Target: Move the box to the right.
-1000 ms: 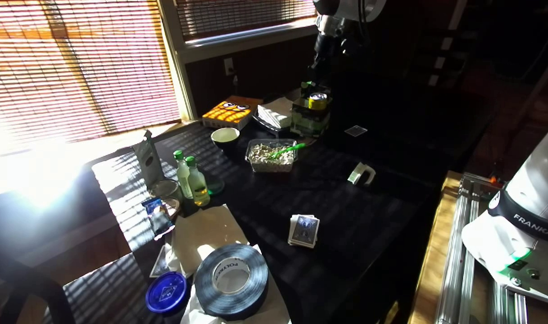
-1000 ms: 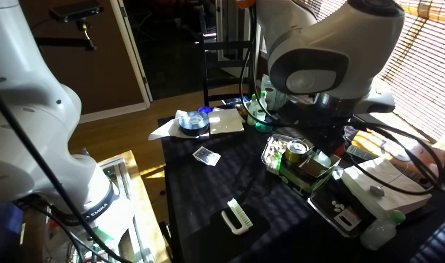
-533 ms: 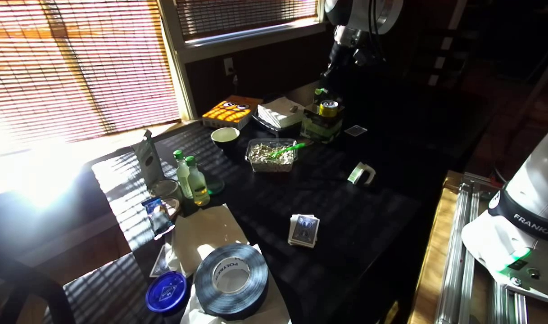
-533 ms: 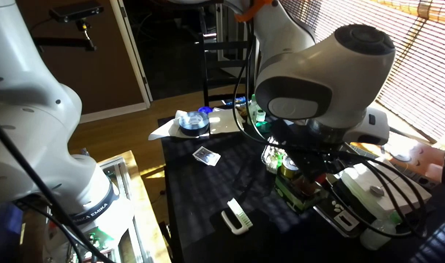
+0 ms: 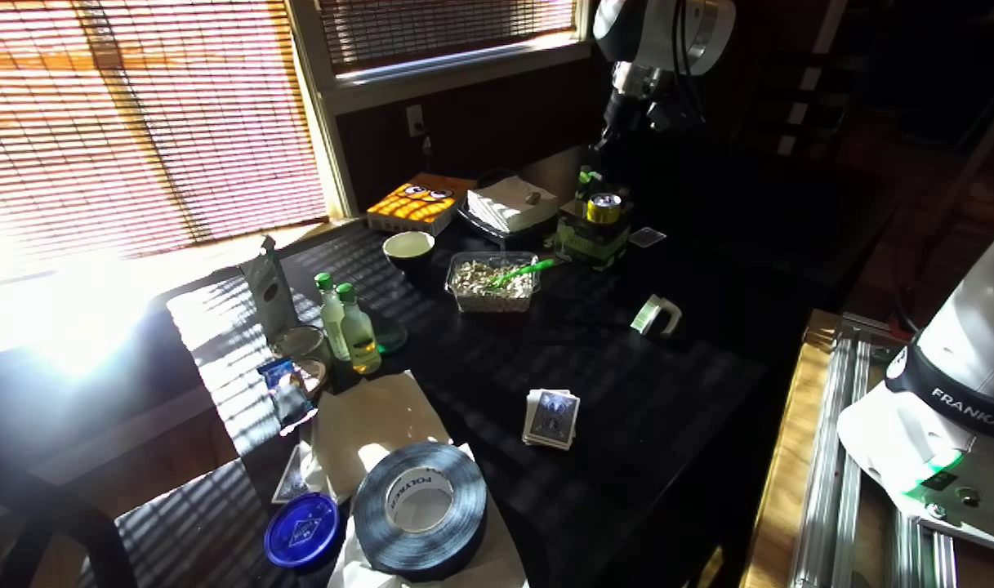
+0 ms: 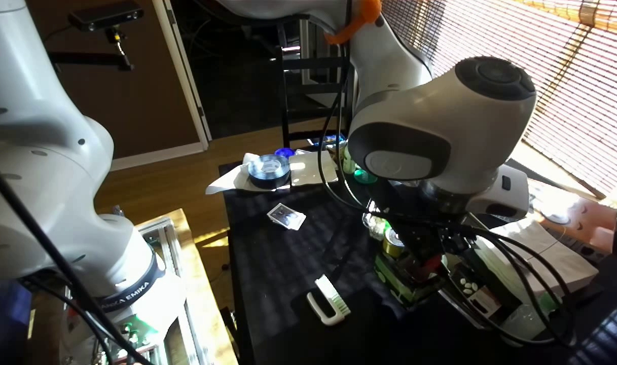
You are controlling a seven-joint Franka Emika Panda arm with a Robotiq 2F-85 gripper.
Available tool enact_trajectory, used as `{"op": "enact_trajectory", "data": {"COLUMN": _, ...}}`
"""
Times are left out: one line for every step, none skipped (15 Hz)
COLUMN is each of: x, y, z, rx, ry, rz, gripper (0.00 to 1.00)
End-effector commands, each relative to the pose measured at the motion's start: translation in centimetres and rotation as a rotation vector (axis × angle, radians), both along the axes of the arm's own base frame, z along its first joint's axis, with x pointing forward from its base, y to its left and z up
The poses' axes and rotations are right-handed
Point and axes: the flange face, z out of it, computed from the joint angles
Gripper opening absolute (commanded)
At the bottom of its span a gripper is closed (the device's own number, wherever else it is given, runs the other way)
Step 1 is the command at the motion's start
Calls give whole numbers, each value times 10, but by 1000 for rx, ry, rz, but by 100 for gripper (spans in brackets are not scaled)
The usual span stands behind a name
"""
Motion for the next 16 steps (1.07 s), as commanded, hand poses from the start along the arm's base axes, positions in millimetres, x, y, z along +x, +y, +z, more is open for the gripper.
{"op": "enact_trajectory", "data": {"x": 9, "y": 0, "z": 1, "rx": -11, "ry": 1, "rz": 1, "gripper": 1}}
{"op": "enact_trajectory", "data": {"x": 10, "y": 1, "z": -2, "rx": -11, "ry": 7, "rz": 7, "gripper": 1}}
{"op": "enact_trajectory", "data": {"x": 13, "y": 2, "z": -4, "rx": -10, "ry": 11, "rz": 14, "gripper": 1}}
{"op": "enact_trajectory", "data": {"x": 14, "y": 3, "z": -7, "rx": -8, "ry": 15, "rz": 17, "gripper": 1}}
{"op": "enact_trajectory", "data": {"x": 17, "y": 3, "z": -9, "rx": -7, "ry": 18, "rz": 20, "gripper": 1}}
{"op": "enact_trajectory", "data": {"x": 19, "y": 4, "z": -11, "rx": -7, "ry": 19, "rz": 22, "gripper": 1}}
{"op": "enact_trajectory", "data": {"x": 22, "y": 4, "z": -12, "rx": -9, "ry": 22, "rz": 22, "gripper": 1}}
{"op": "enact_trajectory", "data": {"x": 25, "y": 5, "z": -14, "rx": -10, "ry": 25, "rz": 24, "gripper": 1}}
{"op": "enact_trajectory", "data": {"x": 27, "y": 5, "z": -16, "rx": -11, "ry": 31, "rz": 25, "gripper": 1}}
{"op": "enact_trajectory", "data": {"x": 29, "y": 5, "z": -18, "rx": -12, "ry": 37, "rz": 23, "gripper": 1}}
{"op": "enact_trajectory", "data": {"x": 31, "y": 5, "z": -19, "rx": -15, "ry": 41, "rz": 21, "gripper": 1}}
{"op": "enact_trajectory", "data": {"x": 32, "y": 5, "z": -20, "rx": -18, "ry": 46, "rz": 19, "gripper": 1}}
{"op": "enact_trajectory", "data": {"x": 33, "y": 4, "z": -22, "rx": -20, "ry": 53, "rz": 16, "gripper": 1}}
{"op": "enact_trajectory", "data": {"x": 34, "y": 4, "z": -24, "rx": -21, "ry": 57, "rz": 14, "gripper": 1}}
{"op": "enact_trajectory", "data": {"x": 34, "y": 3, "z": -25, "rx": -21, "ry": 62, "rz": 11, "gripper": 1}}
{"op": "enact_trajectory", "data": {"x": 35, "y": 4, "z": -27, "rx": -22, "ry": 65, "rz": 9, "gripper": 1}}
